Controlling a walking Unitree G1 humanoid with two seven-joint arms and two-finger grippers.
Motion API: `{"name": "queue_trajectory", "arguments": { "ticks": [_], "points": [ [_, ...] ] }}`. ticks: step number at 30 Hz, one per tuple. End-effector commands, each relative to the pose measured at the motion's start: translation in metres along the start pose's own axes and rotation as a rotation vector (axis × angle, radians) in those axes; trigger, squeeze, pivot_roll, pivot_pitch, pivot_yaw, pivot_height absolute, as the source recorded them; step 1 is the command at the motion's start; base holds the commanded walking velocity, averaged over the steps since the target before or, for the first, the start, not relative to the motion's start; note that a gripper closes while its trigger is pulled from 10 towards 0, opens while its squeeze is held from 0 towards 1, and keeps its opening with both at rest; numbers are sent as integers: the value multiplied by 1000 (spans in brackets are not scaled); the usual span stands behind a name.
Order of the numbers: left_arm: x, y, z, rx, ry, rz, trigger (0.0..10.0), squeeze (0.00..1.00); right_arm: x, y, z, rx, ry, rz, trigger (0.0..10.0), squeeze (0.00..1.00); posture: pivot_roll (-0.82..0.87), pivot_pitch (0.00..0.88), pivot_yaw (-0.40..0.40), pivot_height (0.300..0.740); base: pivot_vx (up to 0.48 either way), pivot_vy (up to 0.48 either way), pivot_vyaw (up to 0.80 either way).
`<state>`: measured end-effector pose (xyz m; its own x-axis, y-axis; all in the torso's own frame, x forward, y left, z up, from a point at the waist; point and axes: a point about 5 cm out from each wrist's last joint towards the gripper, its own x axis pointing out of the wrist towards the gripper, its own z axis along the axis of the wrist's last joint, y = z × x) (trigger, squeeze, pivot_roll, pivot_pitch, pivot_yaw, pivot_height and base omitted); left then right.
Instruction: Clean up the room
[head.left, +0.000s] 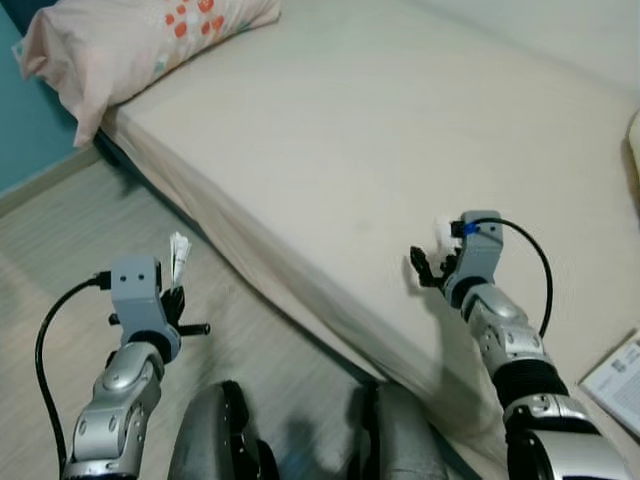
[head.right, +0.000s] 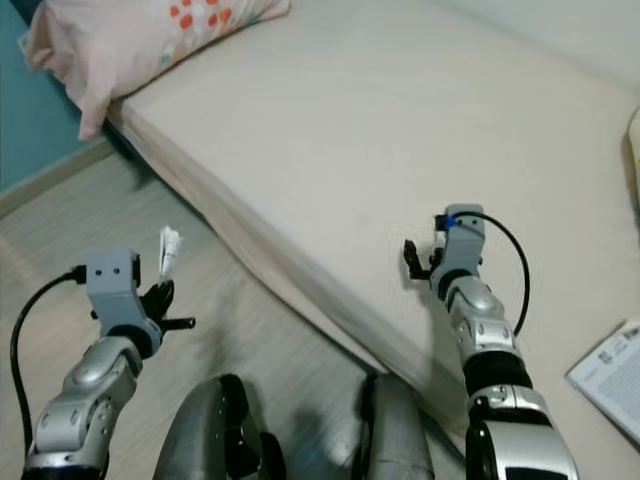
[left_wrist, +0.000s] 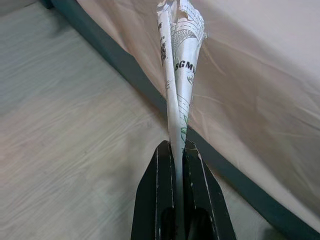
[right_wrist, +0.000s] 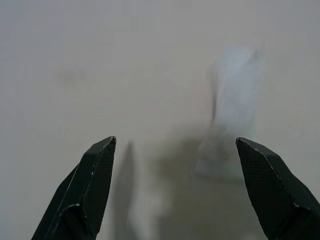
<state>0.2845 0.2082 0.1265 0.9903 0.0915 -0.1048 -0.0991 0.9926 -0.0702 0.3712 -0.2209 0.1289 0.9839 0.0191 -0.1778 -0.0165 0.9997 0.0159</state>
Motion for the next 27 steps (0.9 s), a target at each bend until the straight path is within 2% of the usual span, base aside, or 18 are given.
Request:
{"name": "queue_trajectory", "arguments": {
  "ticks": [1,8,10,13,14,20,27],
  "points": [
    [-7,3,-2,16,22,1,10000,0,-1,-9,-6,-9,19,-39,10000,0,28,441,-7,575,0,0,0],
    [-15,3,18,26,-14,-26,10000,0,3,-26,15,-55,-28,-106,10000,0,76,511,2,575,0,0,0],
    [-20,5,28,41,-28,-32,10000,0,5,-31,28,-48,-57,-126,10000,0,90,528,4,575,0,0,0],
    [-22,8,33,54,-38,-27,10000,0,7,-33,34,-36,-70,-127,10000,0,95,543,8,575,0,0,0],
    [-25,10,35,64,-37,-22,10000,0,7,-33,33,-8,-68,-123,0,0,100,560,12,575,0,0,0],
    [-36,24,36,116,-7,13,10000,0,8,-33,27,124,-52,-102,0,0,107,591,5,575,0,0,0],
    [-45,28,32,126,26,28,10000,0,10,-25,19,88,15,-109,0,0,99,592,-7,575,0,0,0]
  ]
}}
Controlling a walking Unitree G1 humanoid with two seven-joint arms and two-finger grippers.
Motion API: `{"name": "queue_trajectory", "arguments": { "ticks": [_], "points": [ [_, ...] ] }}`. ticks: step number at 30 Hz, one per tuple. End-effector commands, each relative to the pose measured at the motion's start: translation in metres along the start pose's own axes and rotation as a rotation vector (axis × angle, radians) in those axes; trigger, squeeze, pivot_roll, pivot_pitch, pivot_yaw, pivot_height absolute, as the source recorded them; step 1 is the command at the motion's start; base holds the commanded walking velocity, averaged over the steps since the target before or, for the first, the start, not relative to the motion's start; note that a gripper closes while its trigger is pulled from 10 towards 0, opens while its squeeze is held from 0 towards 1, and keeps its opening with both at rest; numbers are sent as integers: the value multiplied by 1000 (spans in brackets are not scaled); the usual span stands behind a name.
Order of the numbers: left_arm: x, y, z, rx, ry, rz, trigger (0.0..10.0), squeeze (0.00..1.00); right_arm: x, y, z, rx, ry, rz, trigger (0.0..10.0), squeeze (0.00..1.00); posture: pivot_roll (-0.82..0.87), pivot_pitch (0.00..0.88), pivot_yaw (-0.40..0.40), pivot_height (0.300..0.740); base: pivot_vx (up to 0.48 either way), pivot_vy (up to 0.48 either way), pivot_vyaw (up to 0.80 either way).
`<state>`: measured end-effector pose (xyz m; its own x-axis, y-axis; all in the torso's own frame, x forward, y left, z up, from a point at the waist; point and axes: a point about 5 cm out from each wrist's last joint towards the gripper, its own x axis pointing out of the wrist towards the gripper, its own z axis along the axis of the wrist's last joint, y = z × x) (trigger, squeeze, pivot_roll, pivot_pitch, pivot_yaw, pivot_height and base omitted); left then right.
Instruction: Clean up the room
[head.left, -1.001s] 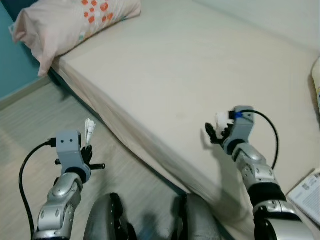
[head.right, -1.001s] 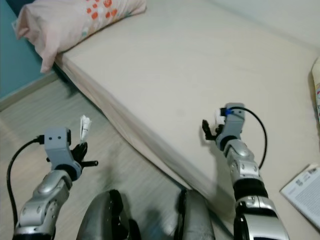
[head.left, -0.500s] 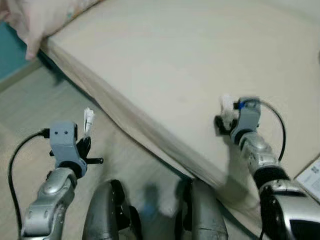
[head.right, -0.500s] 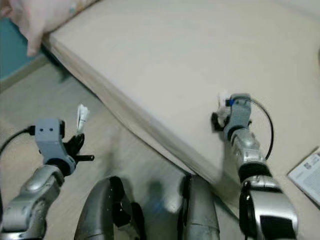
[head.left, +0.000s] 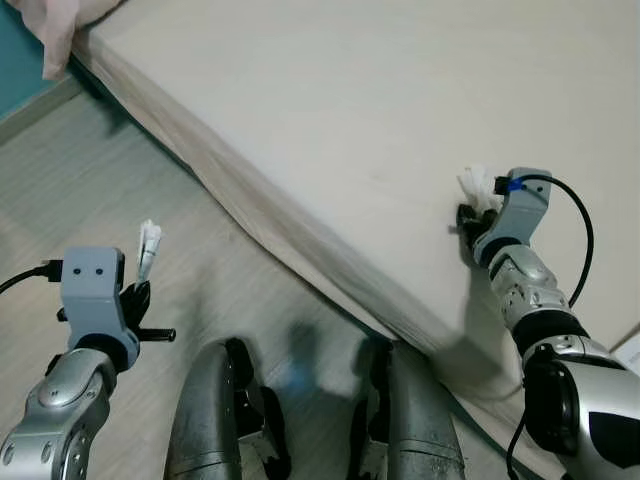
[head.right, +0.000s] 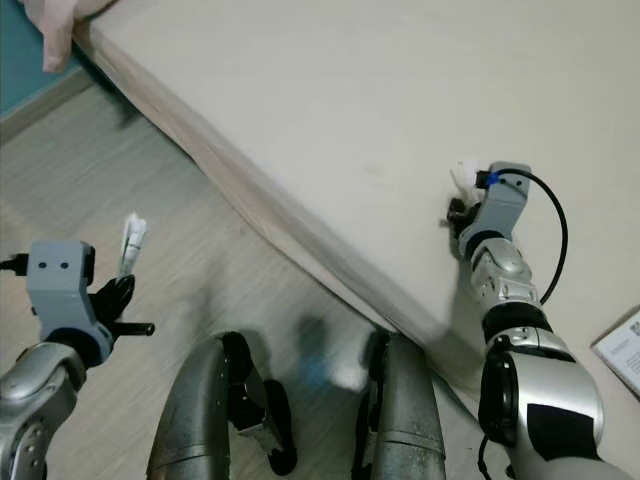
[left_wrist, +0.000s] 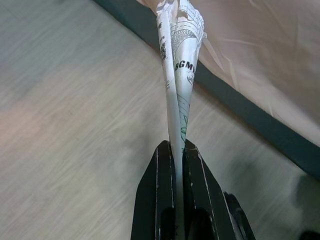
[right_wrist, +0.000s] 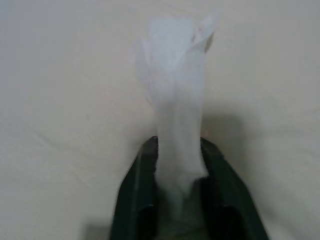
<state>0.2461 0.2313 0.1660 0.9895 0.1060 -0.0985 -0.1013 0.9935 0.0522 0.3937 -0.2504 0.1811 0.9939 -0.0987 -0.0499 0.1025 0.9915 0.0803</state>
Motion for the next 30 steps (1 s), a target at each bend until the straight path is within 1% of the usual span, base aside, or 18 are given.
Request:
{"name": "queue_trajectory", "arguments": {
  "ticks": [1,6,8,10,11,13,14,15,17,19,21,23,24,25,26,27,29,30],
  "points": [
    [-6,2,-6,3,37,11,10000,0,-7,2,-35,0,146,-1,0,0,95,580,-11,575,0,0,0],
    [-5,1,-7,0,34,13,10000,0,-6,4,-32,13,128,4,0,0,92,561,-15,575,0,0,0],
    [7,-1,-4,-16,8,23,10000,0,-3,6,-20,34,59,35,0,0,81,480,-30,580,0,0,0],
    [13,-2,0,-26,-14,31,10000,0,-2,4,-11,53,14,51,0,0,73,444,-34,585,0,0,0],
    [13,-2,0,-26,-14,31,10000,0,-2,4,-11,53,14,51,0,0,73,444,-34,585,0,0,0],
    [28,-2,7,-43,-50,50,10000,0,-1,-3,10,74,-82,64,0,0,52,349,-49,595,0,0,0],
    [28,-2,7,-43,-50,50,10000,0,-1,-3,10,74,-82,64,0,0,52,349,-49,595,0,0,0],
    [35,-1,9,-55,-66,68,10000,0,-1,-8,22,78,-140,68,0,0,35,291,-56,600,0,0,0],
    [46,1,10,-68,-77,95,10000,0,-3,-16,37,63,-214,52,0,0,22,237,-62,610,0,0,0],
    [54,4,11,-78,-87,124,10000,0,-6,-21,43,54,-248,35,0,0,7,190,-64,620,0,0,0],
    [54,4,11,-78,-87,124,10000,0,-6,-21,43,54,-248,35,0,0,7,190,-64,620,0,0,0],
    [63,5,14,-97,-104,144,10000,0,-9,-27,41,45,-268,15,0,0,-9,110,-66,630,0,0,0],
    [70,4,15,-107,-112,149,10000,0,-10,-26,39,48,-270,23,0,0,-15,79,-63,635,0,0,0],
    [72,4,17,-116,-121,153,10000,0,-12,-23,35,46,-269,43,0,0,-15,79,-63,640,0,0,0],
    [76,2,18,-125,-126,154,10000,0,-12,-12,29,63,-260,99,0,0,-22,42,-62,645,0,0,0],
    [76,2,18,-125,-126,154,10000,0,-12,-12,29,63,-260,99,0,0,-22,42,-62,645,0,0,0],
    [85,-2,17,-127,-113,159,10000,0,-12,15,16,77,-232,227,0,0,-25,6,-61,655,0,0,0],
    [85,-2,17,-127,-113,159,10000,0,-12,15,16,77,-232,227,0,0,-25,6,-61,655,0,0,0]
  ]
}}
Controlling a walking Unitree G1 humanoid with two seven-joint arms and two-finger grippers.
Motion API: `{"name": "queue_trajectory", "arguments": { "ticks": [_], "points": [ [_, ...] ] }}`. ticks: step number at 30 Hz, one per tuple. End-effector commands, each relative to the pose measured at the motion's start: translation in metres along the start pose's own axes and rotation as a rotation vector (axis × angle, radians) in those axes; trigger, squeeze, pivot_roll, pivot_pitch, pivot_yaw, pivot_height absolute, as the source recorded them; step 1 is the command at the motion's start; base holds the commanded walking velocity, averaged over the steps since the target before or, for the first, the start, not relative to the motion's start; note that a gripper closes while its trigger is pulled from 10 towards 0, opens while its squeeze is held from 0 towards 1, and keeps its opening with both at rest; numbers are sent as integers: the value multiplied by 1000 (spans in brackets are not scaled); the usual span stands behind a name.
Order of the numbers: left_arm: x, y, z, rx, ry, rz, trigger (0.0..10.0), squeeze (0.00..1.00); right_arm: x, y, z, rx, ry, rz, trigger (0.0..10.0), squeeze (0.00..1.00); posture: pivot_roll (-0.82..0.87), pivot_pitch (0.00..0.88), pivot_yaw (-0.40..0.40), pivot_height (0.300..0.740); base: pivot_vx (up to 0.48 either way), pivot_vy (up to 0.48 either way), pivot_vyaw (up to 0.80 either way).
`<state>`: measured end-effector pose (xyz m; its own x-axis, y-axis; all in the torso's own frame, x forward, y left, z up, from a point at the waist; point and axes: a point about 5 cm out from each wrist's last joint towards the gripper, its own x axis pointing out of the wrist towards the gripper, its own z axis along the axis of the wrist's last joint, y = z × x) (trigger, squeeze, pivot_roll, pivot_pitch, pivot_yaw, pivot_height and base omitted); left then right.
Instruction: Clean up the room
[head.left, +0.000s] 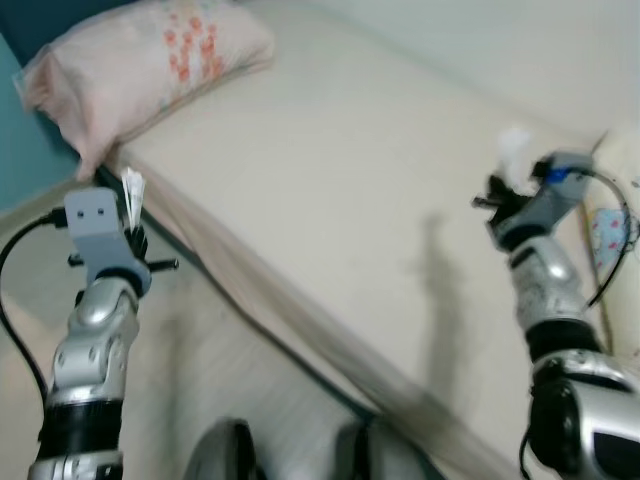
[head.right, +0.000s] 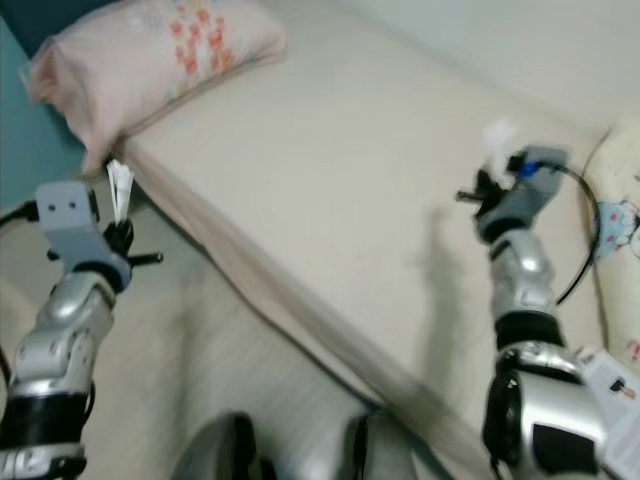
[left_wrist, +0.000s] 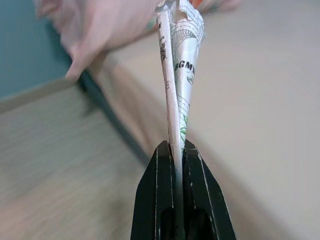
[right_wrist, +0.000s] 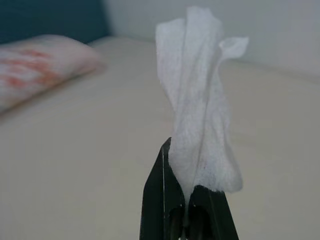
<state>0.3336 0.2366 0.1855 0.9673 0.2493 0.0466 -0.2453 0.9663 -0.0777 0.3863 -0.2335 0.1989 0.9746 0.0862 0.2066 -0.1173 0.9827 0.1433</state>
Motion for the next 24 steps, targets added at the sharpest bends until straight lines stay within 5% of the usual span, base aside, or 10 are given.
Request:
{"name": "queue_trajectory", "arguments": {
  "ticks": [1,3,8,13,15,16,18,22,23,24],
  "points": [
    [-2,2,-11,10,32,17,10000,0,-2,-2,0,-2,3,12,0,0,-25,6,-61,655,0,0,0],
    [4,-6,-15,-17,37,6,10000,0,-2,32,-21,36,50,138,0,0,-25,0,-62,665,-480,0,0],
    [2,-14,-28,-33,69,-13,10000,0,-8,62,-50,74,128,218,0,0,-20,0,-59,675,-96,0,0],
    [-2,-16,-52,-26,135,-16,10000,0,-21,71,-82,73,242,219,0,0,-20,0,-51,685,0,0,0],
    [-13,-10,-94,36,259,-14,10000,0,-50,59,-123,40,431,146,0,0,-15,0,-51,695,0,0,0],
    [-21,-5,-117,51,343,-16,10000,0,-70,49,-143,29,531,101,10000,0,-18,0,-53,695,0,0,0],
    [-31,-1,-139,56,423,-18,10000,0,-90,40,-160,25,622,61,10000,0,-18,0,-53,695,0,0,0],
    [-68,13,-191,109,648,8,10000,0,-159,15,-202,-104,950,-30,10000,0,-6,0,-69,695,0,0,200],
    [-68,13,-191,109,648,8,10000,0,-159,15,-202,-104,950,-30,10000,0,-6,0,-69,695,0,0,800],
    [-92,22,-212,128,768,36,10000,0,-187,6,-212,-75,1038,-96,10000,0,-13,0,-68,695,0,0,800]
  ]
}}
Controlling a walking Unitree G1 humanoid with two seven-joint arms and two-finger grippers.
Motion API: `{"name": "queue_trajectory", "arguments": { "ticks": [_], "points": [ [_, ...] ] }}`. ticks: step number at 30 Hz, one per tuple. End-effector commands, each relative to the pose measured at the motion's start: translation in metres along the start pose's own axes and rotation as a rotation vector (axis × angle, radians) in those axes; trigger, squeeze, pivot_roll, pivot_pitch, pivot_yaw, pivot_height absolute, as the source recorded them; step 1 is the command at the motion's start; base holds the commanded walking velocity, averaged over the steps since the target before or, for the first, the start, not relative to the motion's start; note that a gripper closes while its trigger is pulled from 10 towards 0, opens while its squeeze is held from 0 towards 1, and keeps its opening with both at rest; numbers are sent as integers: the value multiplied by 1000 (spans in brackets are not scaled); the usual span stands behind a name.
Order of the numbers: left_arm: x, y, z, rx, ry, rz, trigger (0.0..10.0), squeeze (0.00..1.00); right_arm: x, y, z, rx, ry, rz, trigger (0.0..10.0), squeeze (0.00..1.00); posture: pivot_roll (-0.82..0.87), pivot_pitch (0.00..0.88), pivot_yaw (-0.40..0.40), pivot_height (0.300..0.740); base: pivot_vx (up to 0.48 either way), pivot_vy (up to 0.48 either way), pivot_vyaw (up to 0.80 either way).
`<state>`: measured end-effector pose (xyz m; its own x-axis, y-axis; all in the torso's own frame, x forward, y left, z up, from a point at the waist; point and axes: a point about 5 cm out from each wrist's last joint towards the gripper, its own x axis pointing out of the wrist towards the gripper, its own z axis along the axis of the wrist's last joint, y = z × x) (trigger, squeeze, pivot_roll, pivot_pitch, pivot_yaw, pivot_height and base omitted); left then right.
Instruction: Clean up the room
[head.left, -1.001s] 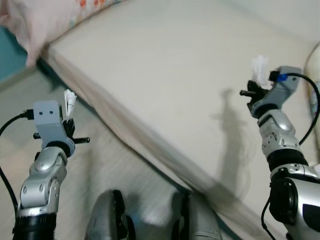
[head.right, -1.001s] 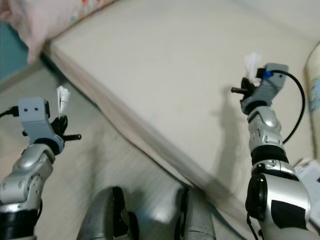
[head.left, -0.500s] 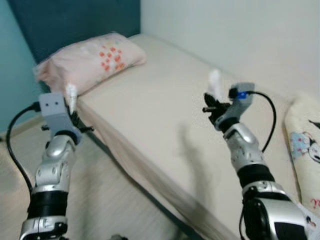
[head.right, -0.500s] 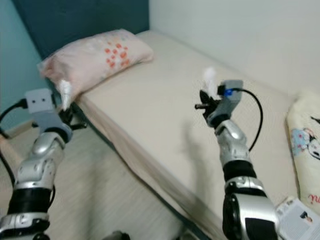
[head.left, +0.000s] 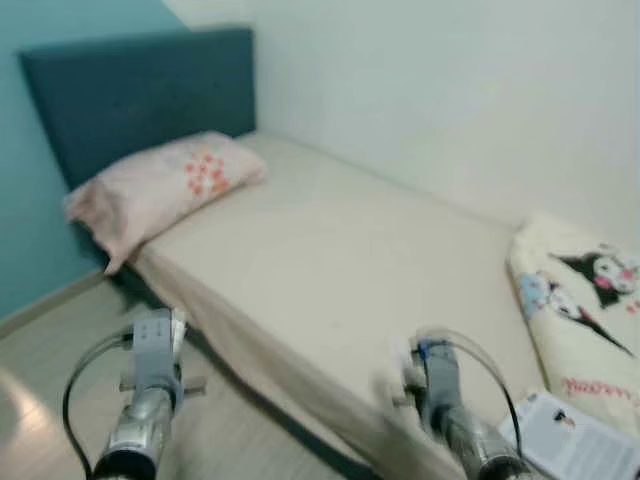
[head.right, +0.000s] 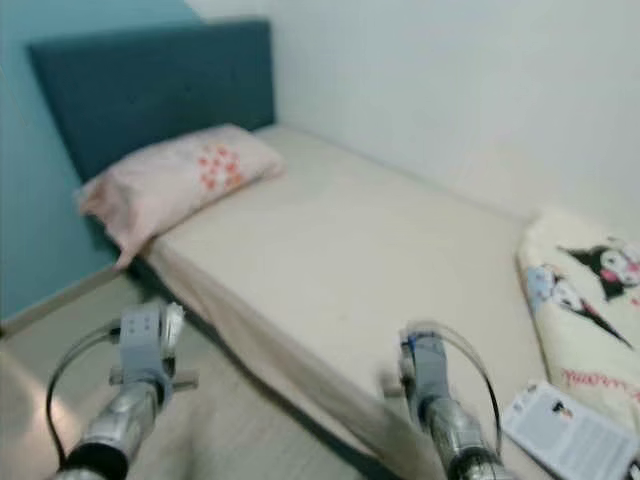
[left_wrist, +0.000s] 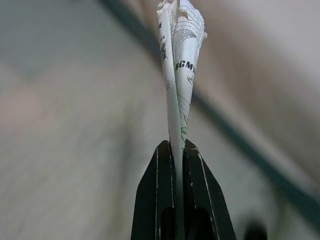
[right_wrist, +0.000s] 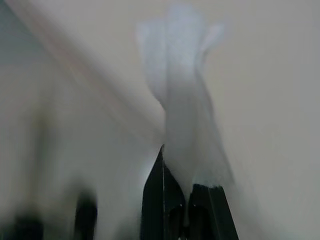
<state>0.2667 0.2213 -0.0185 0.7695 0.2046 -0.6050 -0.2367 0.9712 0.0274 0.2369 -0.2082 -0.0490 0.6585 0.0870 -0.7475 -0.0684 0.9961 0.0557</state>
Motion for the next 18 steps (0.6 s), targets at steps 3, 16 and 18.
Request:
{"name": "queue_trajectory", "arguments": {
  "ticks": [3,16,18],
  "points": [
    [-9,8,-46,30,167,36,10000,0,-2,-4,-12,8,46,-24,10000,0,-33,0,-56,695,0,0,800],
    [-53,34,-142,104,457,69,10000,0,-17,-3,-74,-8,202,-31,10000,0,-48,0,-65,695,0,0,800],
    [-53,34,-142,98,457,72,10000,0,-18,-4,-75,-17,208,-31,10000,0,-48,0,-65,695,0,0,800]
  ]
}}
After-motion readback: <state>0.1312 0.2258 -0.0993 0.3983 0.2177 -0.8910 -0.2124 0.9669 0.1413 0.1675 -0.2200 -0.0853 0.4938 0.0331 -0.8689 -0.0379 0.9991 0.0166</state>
